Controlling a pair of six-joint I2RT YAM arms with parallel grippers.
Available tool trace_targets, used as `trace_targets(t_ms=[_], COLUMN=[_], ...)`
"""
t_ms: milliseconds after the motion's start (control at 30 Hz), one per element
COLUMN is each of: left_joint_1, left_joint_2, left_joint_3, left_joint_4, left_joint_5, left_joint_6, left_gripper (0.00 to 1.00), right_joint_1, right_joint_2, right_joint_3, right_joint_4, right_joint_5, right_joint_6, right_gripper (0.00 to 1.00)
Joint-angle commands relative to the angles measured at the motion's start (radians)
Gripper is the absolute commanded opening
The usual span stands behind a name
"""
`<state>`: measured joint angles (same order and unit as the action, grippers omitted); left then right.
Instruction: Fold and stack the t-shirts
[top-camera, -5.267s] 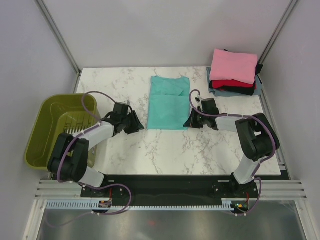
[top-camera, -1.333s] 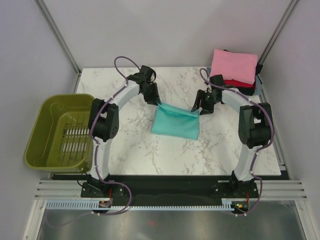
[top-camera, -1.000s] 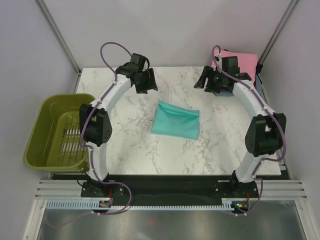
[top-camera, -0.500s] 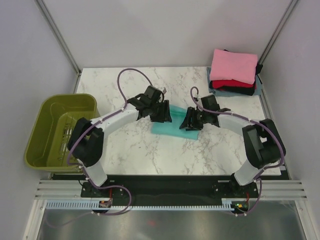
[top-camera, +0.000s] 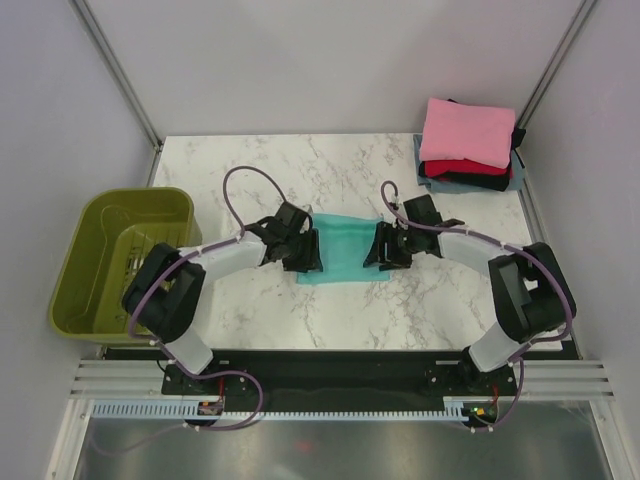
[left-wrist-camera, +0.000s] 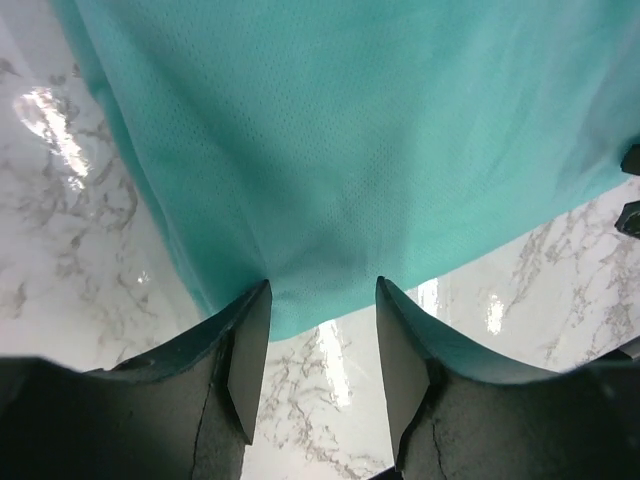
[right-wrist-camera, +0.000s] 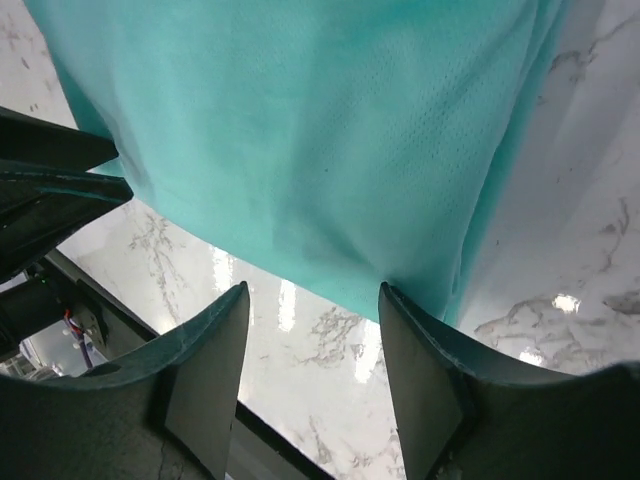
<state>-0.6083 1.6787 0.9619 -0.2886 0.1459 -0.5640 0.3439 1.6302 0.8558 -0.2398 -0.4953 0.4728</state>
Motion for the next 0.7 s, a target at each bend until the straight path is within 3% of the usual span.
trace_targets(t_ms=[0,200,433,667], left_joint_1=[0.002,0.002,0.019,0.136], left_joint_2=[-0.111,-0.093,0.113,0.259], left_joint_3=[0.046,0.248,0.396,0.483], left_joint_4=[-0.079,-0.155,-0.142,-0.116], left_joint_5=[-0.083,-0.065,-0.014,0.030], left_joint_6=[0.032,0.082,0.101,0.099], left_gripper=[0.54,0.56,0.54,0.52], right_joint_1=[-0.002,-0.002,-0.012,-0.077], right_joint_2=[-0.079,-0.003,0.275,0.463], right_joint_3=[0.139,0.339,0.485,0.681], right_joint_4=[-0.122,-0.133,-0.135,-0.135], right_joint_5=[0.029,-0.006,-0.005,-0.054], right_joint_6=[-0.049,-0.034,-0.057,-0.077], right_gripper=[0.63,0.65,0.63,0.62])
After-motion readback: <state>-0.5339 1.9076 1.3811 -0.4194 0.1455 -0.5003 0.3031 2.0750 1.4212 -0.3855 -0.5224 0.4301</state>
